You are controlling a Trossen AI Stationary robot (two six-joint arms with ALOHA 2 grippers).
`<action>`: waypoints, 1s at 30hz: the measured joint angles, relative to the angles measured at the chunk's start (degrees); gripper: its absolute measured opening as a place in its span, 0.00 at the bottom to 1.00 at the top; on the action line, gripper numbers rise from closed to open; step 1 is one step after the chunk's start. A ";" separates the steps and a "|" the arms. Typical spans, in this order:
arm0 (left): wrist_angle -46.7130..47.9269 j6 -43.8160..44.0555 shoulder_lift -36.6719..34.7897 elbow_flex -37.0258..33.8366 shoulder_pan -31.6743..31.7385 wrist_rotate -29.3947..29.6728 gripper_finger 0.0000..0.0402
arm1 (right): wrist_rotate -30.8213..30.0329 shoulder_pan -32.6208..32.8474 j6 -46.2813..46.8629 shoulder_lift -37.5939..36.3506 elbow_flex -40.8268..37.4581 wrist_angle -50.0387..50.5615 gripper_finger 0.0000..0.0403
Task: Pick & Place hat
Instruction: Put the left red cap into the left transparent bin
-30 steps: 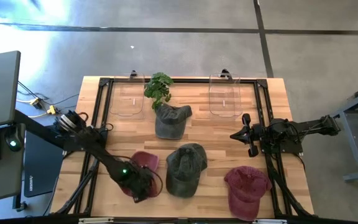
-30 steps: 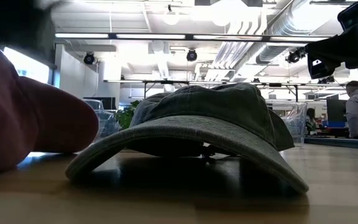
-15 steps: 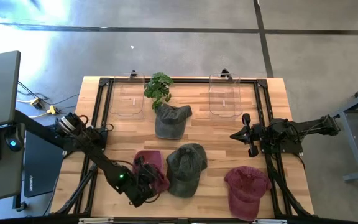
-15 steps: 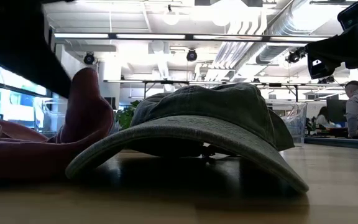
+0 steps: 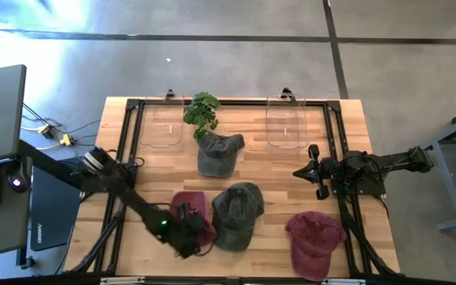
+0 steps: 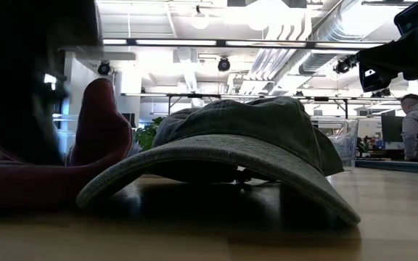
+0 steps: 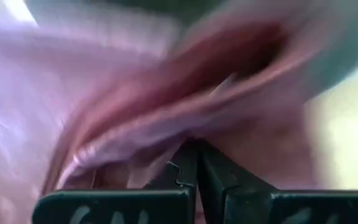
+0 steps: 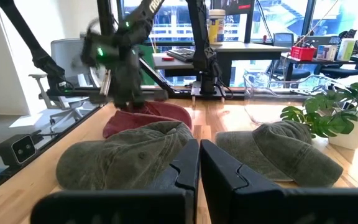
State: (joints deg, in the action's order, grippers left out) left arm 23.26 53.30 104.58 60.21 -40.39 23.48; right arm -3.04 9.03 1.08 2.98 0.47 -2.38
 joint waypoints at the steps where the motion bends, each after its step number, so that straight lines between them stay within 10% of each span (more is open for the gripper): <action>1: 0.94 -0.41 0.09 -0.10 0.42 -2.21 0.00 | 0.01 0.01 -0.01 -0.01 -0.01 0.01 0.03; 9: 10.18 -4.75 -0.40 2.83 3.77 -27.56 0.00 | 0.00 0.00 0.00 0.01 -0.01 0.03 0.03; 16: 33.62 -5.45 -0.34 16.22 1.06 -20.40 0.00 | -0.01 0.00 0.00 -0.02 -0.01 0.01 0.03; 23: 33.24 3.35 -0.14 21.61 -10.61 -15.53 0.02 | -0.01 0.01 0.00 -0.02 0.00 0.01 0.03; 30: 31.25 3.82 4.40 21.54 -20.09 -5.04 0.31 | 0.00 -0.01 -0.02 -0.02 -0.01 0.01 0.03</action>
State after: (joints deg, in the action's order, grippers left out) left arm 54.51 57.12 108.97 81.76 -60.48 18.44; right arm -3.03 9.02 1.07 2.96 0.46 -2.37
